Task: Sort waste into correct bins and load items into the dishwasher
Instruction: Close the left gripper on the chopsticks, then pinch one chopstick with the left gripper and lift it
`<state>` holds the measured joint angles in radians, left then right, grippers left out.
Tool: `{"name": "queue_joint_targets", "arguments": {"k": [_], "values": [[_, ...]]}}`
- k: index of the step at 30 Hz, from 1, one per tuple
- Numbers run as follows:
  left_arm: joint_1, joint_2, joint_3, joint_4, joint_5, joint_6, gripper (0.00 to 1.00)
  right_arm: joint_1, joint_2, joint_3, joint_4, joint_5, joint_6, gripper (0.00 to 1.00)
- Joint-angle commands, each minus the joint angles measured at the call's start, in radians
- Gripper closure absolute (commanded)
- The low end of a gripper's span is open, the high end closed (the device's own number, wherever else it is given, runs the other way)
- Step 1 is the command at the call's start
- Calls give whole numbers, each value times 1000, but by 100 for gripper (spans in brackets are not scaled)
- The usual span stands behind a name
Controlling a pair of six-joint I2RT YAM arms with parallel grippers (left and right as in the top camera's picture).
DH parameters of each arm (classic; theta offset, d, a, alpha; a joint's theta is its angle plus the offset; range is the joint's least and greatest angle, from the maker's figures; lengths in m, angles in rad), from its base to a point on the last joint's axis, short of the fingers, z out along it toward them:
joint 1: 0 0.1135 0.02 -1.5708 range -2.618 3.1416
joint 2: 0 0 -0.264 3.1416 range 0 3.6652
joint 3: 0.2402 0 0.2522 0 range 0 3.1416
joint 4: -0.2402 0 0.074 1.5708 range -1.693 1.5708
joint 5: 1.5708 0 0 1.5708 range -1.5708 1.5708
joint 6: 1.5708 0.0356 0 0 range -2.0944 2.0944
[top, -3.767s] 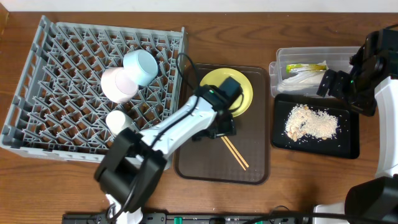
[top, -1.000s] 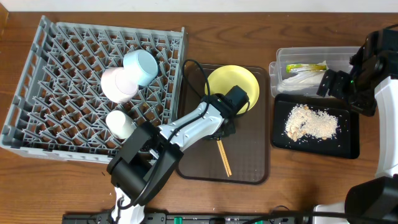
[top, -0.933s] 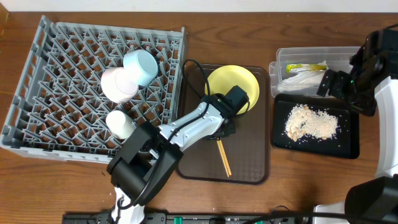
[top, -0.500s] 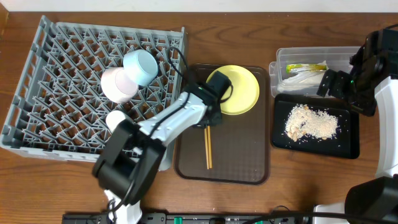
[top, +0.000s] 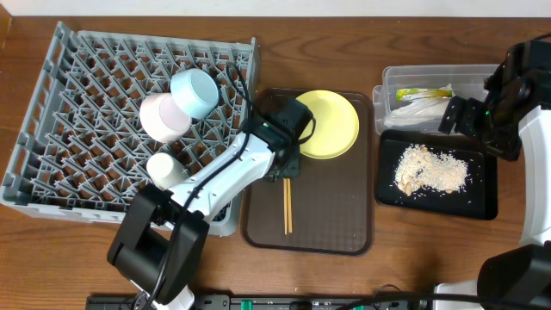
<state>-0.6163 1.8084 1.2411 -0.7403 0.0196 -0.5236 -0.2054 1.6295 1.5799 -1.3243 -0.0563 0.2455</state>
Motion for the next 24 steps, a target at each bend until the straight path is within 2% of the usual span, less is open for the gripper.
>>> {"name": "queue_joint_targets", "arguments": {"k": [1,8,12,24], "values": [[2,4,-51,9,-4,-34,64,4,-18,9,-3,-5,8,1],[2,4,-79,19,41,-34,53,4,-18,9,-3,-5,8,1],[0,5,-82,33,93,-35,53,4,-18,9,-4,-5,8,1],[-31,33,-149,95,96,-35,52,4,-18,10,-4,-5,8,1]]}}
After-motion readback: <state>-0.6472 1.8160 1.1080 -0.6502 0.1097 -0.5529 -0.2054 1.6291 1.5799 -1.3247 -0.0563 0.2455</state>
